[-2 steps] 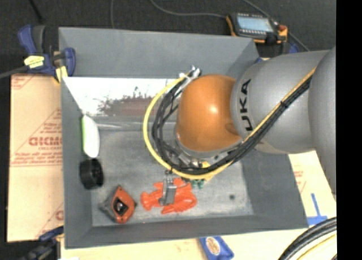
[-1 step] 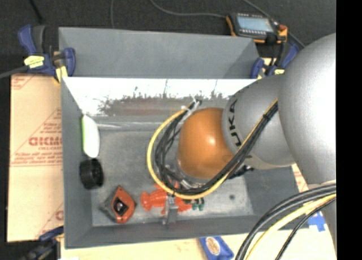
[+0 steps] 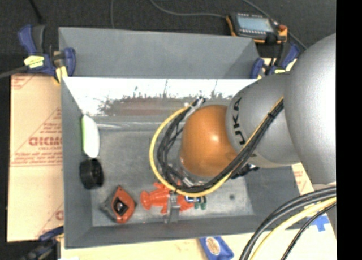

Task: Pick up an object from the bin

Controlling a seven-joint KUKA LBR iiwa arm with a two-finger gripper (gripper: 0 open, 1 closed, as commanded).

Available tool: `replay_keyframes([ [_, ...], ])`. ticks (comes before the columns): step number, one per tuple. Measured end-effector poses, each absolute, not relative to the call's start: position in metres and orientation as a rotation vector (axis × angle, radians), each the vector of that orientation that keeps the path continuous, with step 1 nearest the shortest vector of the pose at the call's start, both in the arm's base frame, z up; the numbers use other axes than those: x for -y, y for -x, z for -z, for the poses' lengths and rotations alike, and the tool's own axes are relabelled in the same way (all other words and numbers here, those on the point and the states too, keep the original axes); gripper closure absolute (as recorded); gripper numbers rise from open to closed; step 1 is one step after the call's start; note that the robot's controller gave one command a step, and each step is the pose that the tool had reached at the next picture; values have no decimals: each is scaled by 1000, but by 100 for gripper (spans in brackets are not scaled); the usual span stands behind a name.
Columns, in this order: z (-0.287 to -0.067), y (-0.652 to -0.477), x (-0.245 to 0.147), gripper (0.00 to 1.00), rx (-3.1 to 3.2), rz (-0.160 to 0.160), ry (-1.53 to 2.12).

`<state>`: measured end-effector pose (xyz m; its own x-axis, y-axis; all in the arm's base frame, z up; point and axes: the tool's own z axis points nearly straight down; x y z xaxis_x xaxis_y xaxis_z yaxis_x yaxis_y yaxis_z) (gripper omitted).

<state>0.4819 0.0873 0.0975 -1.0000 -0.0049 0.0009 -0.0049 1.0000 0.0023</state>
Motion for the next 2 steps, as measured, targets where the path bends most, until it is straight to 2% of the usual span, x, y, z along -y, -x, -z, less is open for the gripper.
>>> replay_keyframes([
  [1, -117, -482, -84, 0, 3144, 4, 56],
  [2, -79, -489, -74, 0, 3115, 3, 416],
])
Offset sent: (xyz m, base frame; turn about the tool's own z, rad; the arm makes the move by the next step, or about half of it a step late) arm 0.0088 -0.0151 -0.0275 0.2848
